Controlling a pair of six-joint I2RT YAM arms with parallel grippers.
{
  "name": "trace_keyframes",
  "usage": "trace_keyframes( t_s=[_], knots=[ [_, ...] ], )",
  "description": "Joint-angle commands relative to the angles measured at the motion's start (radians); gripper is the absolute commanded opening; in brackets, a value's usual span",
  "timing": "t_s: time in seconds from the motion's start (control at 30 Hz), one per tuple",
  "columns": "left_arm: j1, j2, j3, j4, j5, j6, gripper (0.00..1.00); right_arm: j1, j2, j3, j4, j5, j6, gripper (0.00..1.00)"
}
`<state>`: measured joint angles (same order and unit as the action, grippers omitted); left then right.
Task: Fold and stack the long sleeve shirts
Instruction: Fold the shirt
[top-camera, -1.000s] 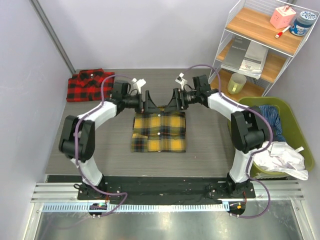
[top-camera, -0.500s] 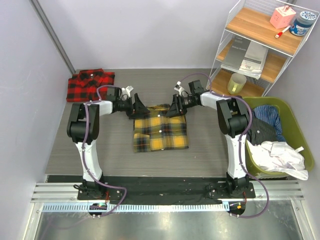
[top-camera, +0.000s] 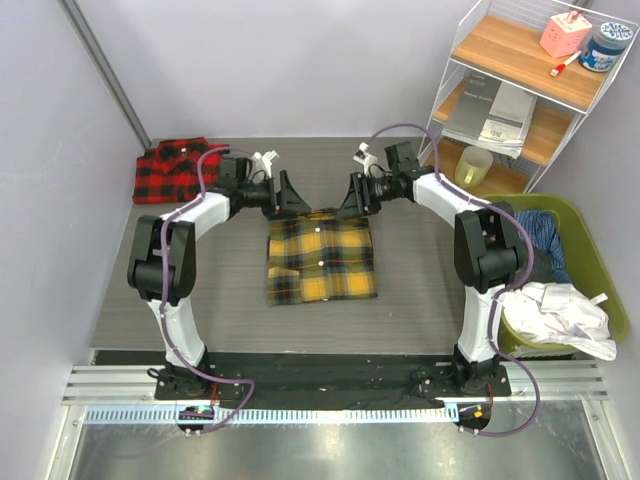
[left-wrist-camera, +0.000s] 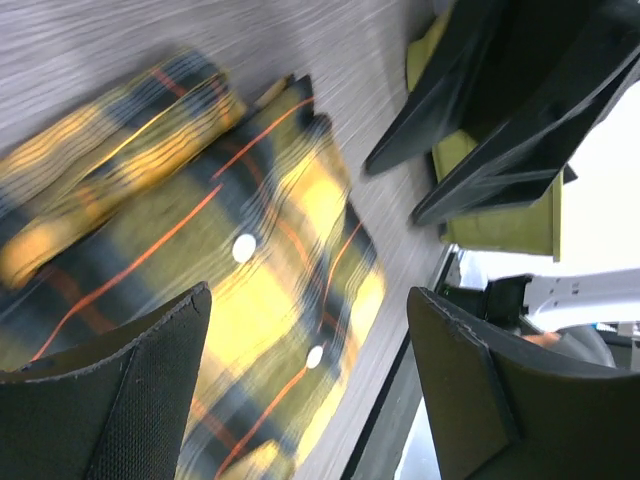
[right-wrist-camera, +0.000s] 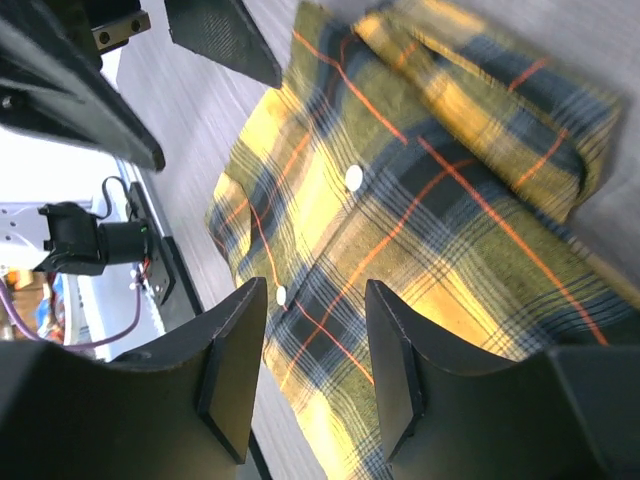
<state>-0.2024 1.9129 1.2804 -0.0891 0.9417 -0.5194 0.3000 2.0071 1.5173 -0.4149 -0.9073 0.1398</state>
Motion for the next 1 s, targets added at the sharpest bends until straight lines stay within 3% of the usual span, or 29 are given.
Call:
trace_keyframes(
  t_s=[0.0,0.03,0.1,0.23,0.3,0.37,0.43,0.5,0.67,0.8,0.97],
  knots=[
    [-0.064,0.080,-0.045,0.246,-0.041,-0.166,0.80,0.008,0.086,-0.042,0.024,-0.025,0.030,0.49],
    [-0.065,0.125,-0.061,0.299,-0.046,-0.235,0.80,0.001,0.111,-0.039,0.046,-0.027,0.037,0.49],
    [-0.054,0.159,-0.067,0.290,-0.078,-0.217,0.82,-0.015,0.168,-0.011,0.054,-0.028,0.031,0.49],
    [0.035,0.212,-0.039,0.092,-0.094,-0.015,0.85,-0.058,0.257,0.046,0.003,0.024,-0.045,0.55],
    [0.055,0.169,-0.064,0.063,0.007,0.022,0.86,-0.064,0.230,0.067,-0.062,0.021,-0.104,0.62],
    [0.025,0.024,-0.105,-0.022,0.048,0.179,0.87,-0.049,0.130,0.041,-0.116,0.019,-0.126,0.63],
    [-0.018,-0.078,-0.141,-0.072,0.074,0.222,0.88,-0.023,0.055,0.038,-0.204,0.060,-0.201,0.63],
    [-0.028,-0.190,-0.182,-0.078,0.080,0.161,0.86,0.053,-0.046,0.052,-0.293,0.204,-0.255,0.63],
    [0.052,-0.301,-0.168,-0.020,-0.093,0.081,0.84,0.212,-0.166,-0.038,-0.309,0.268,-0.255,0.62],
    [0.149,-0.321,-0.180,0.070,-0.147,-0.077,0.84,0.326,-0.110,-0.083,-0.283,0.298,-0.250,0.57],
    [0.204,-0.367,-0.210,0.042,-0.179,-0.068,0.84,0.409,0.005,-0.091,-0.271,0.370,-0.319,0.55]
  ],
)
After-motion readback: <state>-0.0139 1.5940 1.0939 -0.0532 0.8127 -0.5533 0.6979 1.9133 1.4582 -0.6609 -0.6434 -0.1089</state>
